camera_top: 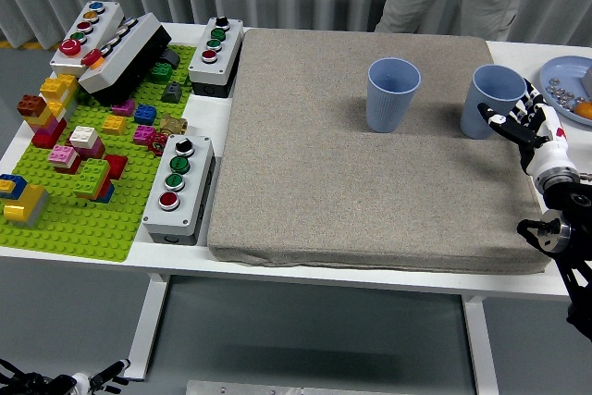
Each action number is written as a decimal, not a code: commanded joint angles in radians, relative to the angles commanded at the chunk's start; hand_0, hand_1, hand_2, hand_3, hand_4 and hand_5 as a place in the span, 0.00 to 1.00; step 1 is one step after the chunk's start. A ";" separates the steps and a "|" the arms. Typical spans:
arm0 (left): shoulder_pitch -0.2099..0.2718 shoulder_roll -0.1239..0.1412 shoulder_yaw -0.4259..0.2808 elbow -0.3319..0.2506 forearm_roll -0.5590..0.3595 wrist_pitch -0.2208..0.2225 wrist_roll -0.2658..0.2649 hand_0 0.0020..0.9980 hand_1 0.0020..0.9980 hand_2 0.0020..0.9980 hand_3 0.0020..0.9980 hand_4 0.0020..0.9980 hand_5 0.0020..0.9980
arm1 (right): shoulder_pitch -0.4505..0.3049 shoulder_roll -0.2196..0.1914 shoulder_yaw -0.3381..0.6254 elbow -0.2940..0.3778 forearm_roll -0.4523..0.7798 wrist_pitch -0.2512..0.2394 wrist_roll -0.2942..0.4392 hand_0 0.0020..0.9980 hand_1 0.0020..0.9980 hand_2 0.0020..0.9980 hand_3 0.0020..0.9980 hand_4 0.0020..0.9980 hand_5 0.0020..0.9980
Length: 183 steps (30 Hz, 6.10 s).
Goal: Pick cup pour cup place
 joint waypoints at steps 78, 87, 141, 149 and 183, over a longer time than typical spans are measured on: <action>-0.007 0.000 0.008 0.000 0.007 -0.003 0.004 0.85 0.86 0.89 0.79 0.60 1.00 | 0.070 0.044 -0.043 -0.122 0.093 -0.009 0.053 0.63 0.52 0.47 0.49 0.48 0.00; -0.004 0.001 0.008 0.000 0.009 -0.004 0.004 0.85 0.86 0.89 0.79 0.60 1.00 | 0.065 0.043 -0.036 -0.104 0.084 -0.008 0.049 0.62 0.51 0.46 0.48 0.49 0.00; -0.004 0.009 -0.017 0.000 0.023 -0.003 0.007 0.85 0.86 0.89 0.79 0.60 1.00 | 0.202 0.003 -0.236 0.070 -0.743 -0.195 -0.104 0.66 0.53 0.47 0.49 0.48 0.00; -0.006 0.010 -0.018 0.000 0.023 -0.002 0.007 0.85 0.86 0.89 0.79 0.60 1.00 | 0.210 0.005 -0.250 0.068 -0.829 -0.203 -0.115 0.66 0.53 0.46 0.49 0.48 0.00; -0.014 0.012 -0.033 0.000 0.034 -0.002 0.009 0.85 0.86 0.89 0.79 0.59 1.00 | 0.242 -0.006 -0.319 0.069 -1.040 -0.212 -0.159 0.67 0.53 0.46 0.49 0.48 0.00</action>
